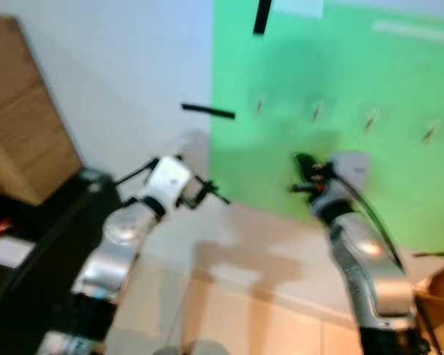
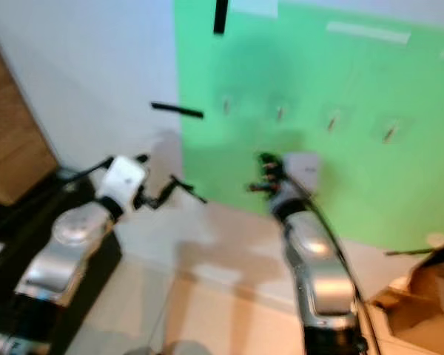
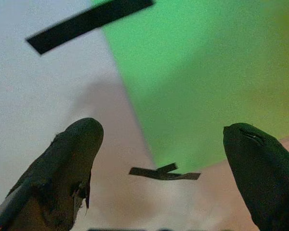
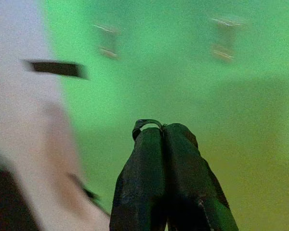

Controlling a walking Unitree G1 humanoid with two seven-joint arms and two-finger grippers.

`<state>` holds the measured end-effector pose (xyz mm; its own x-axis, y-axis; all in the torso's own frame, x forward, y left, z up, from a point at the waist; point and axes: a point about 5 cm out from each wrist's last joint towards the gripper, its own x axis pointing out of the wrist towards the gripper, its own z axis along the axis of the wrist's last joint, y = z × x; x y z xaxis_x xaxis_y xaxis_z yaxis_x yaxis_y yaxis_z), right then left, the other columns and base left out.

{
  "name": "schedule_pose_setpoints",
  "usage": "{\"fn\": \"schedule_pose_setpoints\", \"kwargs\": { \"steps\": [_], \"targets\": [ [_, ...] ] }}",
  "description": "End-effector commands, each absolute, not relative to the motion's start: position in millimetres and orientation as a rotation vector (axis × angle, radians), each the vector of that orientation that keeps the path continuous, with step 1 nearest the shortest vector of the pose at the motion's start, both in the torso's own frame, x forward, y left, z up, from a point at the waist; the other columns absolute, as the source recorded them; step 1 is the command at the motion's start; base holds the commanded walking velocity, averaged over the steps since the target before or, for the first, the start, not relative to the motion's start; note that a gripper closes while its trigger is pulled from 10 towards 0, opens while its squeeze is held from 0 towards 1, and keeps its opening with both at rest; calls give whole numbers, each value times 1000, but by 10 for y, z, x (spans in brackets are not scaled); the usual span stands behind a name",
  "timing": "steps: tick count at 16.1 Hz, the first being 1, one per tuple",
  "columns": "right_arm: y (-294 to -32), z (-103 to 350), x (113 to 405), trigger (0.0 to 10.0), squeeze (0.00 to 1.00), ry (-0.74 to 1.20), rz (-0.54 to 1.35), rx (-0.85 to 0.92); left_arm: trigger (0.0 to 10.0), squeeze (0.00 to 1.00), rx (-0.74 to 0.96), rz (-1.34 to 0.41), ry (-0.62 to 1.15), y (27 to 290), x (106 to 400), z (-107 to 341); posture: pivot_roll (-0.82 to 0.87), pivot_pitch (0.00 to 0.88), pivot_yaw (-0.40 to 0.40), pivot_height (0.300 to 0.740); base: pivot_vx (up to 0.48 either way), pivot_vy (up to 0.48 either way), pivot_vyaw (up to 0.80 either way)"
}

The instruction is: Hang keys on a hook

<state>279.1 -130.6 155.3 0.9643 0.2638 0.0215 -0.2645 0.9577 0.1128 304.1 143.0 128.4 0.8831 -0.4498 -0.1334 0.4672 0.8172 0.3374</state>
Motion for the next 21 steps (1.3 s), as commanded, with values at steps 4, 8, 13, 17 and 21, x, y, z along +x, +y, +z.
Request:
{"fn": "schedule_pose_setpoints", "kwargs": {
  "steps": [4,8,13,17,21],
  "targets": [
    [-1247,1695,2722,10000,0,-53,427,145,10000,0,348,-506,8,1437,3037,1405,-14,0,-17,740,0,0,0],
    [-1216,1764,2762,10000,0,-62,457,190,10000,0,325,-533,-8,1477,3025,1483,-8,0,-25,740,0,0,0],
    [-1036,1878,3105,10000,0,-17,463,320,10000,0,318,-659,-7,1467,2984,1606,1,0,-14,740,0,0,0],
    [-1028,1933,3309,10000,0,9,417,389,10000,0,329,-710,-7,1456,2956,1666,15,0,-15,740,0,0,0],
    [-1068,2012,3477,10000,0,1,384,499,10000,0,333,-744,2,1471,2912,1697,26,0,-17,740,0,0,0]
  ]
}}
